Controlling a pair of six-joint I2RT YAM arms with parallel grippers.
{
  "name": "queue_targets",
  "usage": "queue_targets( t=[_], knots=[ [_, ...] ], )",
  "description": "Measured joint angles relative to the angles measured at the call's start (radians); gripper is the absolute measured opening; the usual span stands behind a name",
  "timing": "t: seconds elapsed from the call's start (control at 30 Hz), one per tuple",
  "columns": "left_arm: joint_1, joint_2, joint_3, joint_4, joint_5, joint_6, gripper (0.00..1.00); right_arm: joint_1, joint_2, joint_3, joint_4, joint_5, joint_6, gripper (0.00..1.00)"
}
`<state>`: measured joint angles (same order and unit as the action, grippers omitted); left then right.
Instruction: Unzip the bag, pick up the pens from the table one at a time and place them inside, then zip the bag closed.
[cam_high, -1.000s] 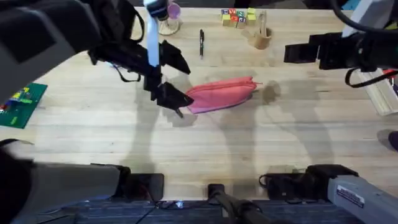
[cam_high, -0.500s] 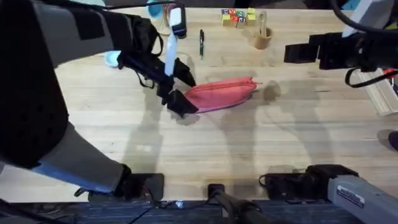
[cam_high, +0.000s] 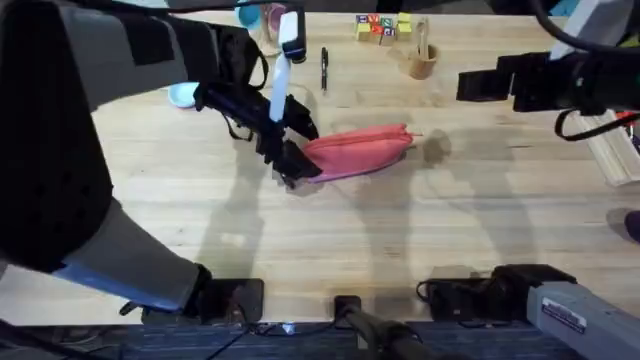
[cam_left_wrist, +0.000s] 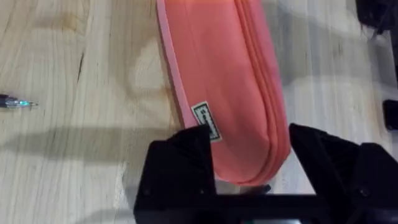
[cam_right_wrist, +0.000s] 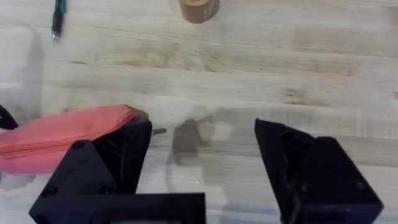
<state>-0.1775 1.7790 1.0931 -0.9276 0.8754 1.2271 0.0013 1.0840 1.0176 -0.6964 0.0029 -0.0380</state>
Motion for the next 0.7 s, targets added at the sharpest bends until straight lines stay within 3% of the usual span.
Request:
queue_targets(
  t=[0.13,0.27,0.4,0.7],
  knots=[
    [0.003,0.0,0.0,0.001,0.015,0.0,0.644,0.0,0.0,0.0,0.0,0.0,0.0,0.996],
    [0.004,0.0,0.0,0.001,0.02,0.0,0.389,0.0,0.0,0.0,0.0,0.0,0.0,0.996],
    [0.006,0.0,0.0,0.005,0.024,0.0,0.071,0.0,0.0,0.0,0.0,0.0,0.0,0.996],
    [0.006,0.0,0.0,0.005,0.026,0.0,0.048,0.0,0.0,0.0,0.0,-0.003,0.0,0.996]
  ],
)
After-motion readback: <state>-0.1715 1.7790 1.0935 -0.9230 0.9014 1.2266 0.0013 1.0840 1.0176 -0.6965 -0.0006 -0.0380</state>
